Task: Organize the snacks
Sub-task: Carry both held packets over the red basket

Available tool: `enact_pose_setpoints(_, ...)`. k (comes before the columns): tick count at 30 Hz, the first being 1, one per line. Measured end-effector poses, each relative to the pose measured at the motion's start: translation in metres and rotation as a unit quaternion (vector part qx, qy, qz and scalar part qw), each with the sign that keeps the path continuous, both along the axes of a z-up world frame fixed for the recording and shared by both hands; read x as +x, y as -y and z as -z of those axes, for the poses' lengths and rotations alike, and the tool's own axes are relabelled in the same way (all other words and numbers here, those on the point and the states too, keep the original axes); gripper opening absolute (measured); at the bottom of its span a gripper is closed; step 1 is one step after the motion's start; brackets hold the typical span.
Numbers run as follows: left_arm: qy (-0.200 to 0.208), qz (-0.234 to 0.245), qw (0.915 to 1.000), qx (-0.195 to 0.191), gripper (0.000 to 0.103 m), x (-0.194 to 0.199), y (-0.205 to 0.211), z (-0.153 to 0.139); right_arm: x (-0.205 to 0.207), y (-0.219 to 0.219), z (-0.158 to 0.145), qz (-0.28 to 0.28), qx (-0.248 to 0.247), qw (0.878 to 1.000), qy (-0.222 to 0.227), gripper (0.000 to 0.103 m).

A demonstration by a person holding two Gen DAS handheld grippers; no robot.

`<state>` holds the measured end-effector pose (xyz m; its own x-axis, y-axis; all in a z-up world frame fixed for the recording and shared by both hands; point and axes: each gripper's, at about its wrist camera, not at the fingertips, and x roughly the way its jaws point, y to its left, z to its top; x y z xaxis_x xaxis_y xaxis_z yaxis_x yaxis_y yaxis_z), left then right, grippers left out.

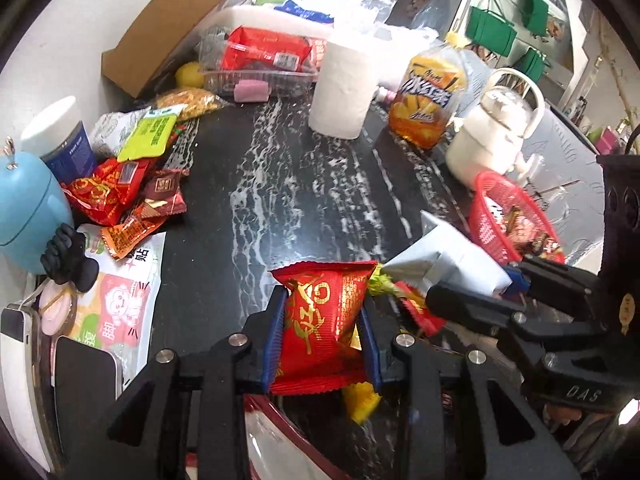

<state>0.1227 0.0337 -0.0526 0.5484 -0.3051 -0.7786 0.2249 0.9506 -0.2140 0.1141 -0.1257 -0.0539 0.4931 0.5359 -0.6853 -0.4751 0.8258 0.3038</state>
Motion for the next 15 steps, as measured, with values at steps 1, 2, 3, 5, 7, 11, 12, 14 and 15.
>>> enact_pose_setpoints(1, 0.004, 0.001, 1.0, 0.0, 0.033, -0.003, 0.002, -0.003, -0.004, 0.0, -0.002, -0.001, 0.002, 1.0, 0.003, 0.037)
enact_pose_setpoints(2, 0.01, 0.004, 0.9999, -0.001, 0.033, -0.006, 0.003, -0.007, -0.009, 0.001, -0.004, -0.002, 0.003, 1.0, 0.005, 0.037)
enact_pose_setpoints(3, 0.013, 0.006, 0.9999, -0.002, 0.033, -0.009, 0.005, -0.01, -0.011, 0.002, -0.006, -0.002, 0.004, 1.0, 0.007, 0.037)
enact_pose_setpoints(5, 0.021, 0.012, 0.9997, -0.004, 0.033, -0.016, 0.009, -0.016, -0.019, 0.003, -0.01, -0.003, 0.009, 1.0, 0.012, 0.037)
enact_pose_setpoints(7, 0.025, 0.017, 0.9995, -0.007, 0.033, -0.02, 0.012, -0.021, -0.026, 0.006, -0.014, -0.003, 0.012, 1.0, 0.016, 0.037)
enact_pose_setpoints(11, 0.032, 0.03, 0.999, -0.011, 0.033, -0.03, 0.02, -0.027, -0.041, 0.014, -0.021, 0.003, 0.009, 1.0, 0.027, 0.037)
enact_pose_setpoints(12, 0.034, 0.035, 0.9987, -0.012, 0.033, -0.033, 0.023, -0.029, -0.045, 0.016, -0.023, 0.006, 0.007, 1.0, 0.03, 0.037)
enact_pose_setpoints(14, 0.04, 0.049, 0.9979, -0.013, 0.033, -0.039, 0.031, -0.033, -0.053, 0.023, -0.026, 0.012, 0.005, 0.999, 0.036, 0.037)
enact_pose_setpoints(15, 0.042, 0.056, 0.9975, -0.014, 0.033, -0.041, 0.035, -0.034, -0.057, 0.027, -0.027, 0.016, 0.004, 0.999, 0.037, 0.037)
